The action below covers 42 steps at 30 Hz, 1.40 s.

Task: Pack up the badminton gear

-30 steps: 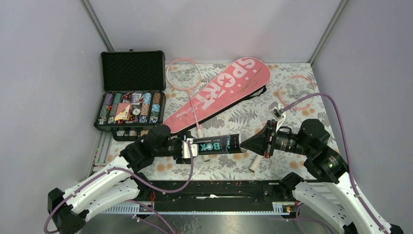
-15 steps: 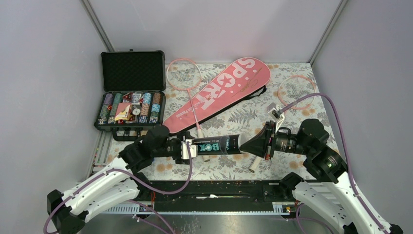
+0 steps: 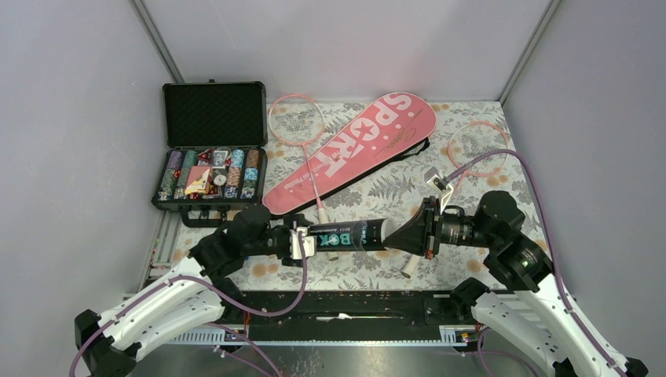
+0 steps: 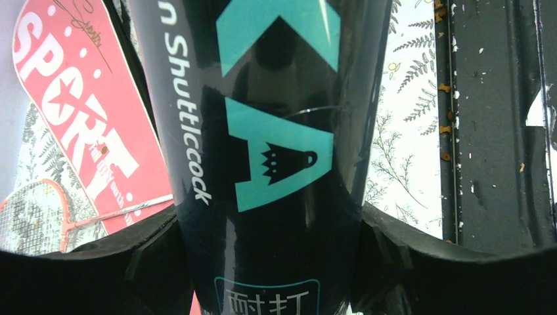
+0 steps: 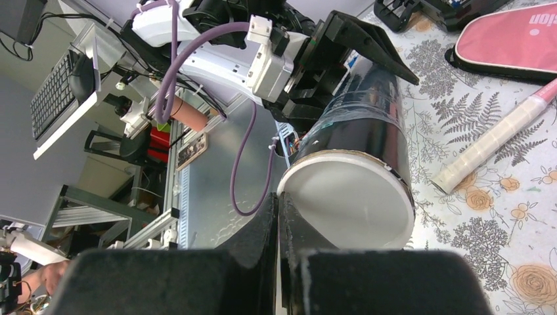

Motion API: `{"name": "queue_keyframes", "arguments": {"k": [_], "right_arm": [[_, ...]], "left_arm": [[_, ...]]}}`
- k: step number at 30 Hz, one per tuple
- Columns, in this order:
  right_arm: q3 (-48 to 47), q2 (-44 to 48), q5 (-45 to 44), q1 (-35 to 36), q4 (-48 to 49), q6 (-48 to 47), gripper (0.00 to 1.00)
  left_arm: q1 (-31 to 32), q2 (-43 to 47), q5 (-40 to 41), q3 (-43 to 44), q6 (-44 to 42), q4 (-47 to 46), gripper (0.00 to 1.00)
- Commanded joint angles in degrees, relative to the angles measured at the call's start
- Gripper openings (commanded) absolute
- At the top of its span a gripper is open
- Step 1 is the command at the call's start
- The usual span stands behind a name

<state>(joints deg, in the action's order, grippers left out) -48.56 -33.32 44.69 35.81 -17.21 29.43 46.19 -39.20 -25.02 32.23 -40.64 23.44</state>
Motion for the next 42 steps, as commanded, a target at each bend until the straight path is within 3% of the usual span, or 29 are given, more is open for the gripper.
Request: {"name": "queue_keyframes", "arguments": {"k": [1, 7, 14, 16, 19, 30, 37, 42], "right_arm": [[1.09, -0.49, 1.45, -0.07, 0.79, 0.96, 0.00], [1.01, -0.89, 0.34, -0.09, 1.79, 1.92, 0.00], [3.02, -2.75, 3.46, -0.07, 9.42, 7.91, 0.02], [1.42, -2.60, 0.18, -0.10, 5.64, 5.47, 0.17], [-2.47, -1.92, -4.49, -0.10, 0.03, 2.62, 0.24], [-5.92, -0.43, -15.35, -0.09, -7.06, 0.66, 0.27], [-4.76, -3.85, -17.14, -0.09, -11.73, -4.46, 0.32], [-3.26, -7.77, -14.78, -0.06, -10.18, -2.29, 0.34]], "left_arm": [[0.26, 1.82, -1.07, 0.66, -0.05, -9.32, 0.37], [0.29, 2.32, -1.41, 0.62, 0.12, -9.52, 0.37], [0.25, 3.14, -2.31, 0.39, 0.29, -10.08, 0.37], [0.28, 3.41, -2.01, 0.21, 0.39, -9.87, 0.37], [0.29, 3.84, -1.95, 0.03, 0.38, -9.73, 0.38], [0.24, 4.10, -1.34, 0.29, 0.06, -8.90, 0.38], [0.35, 2.58, -2.89, 3.20, 3.86, -8.20, 0.37], [0.45, 2.08, -3.50, 4.37, 4.13, -9.68, 0.37]]}}
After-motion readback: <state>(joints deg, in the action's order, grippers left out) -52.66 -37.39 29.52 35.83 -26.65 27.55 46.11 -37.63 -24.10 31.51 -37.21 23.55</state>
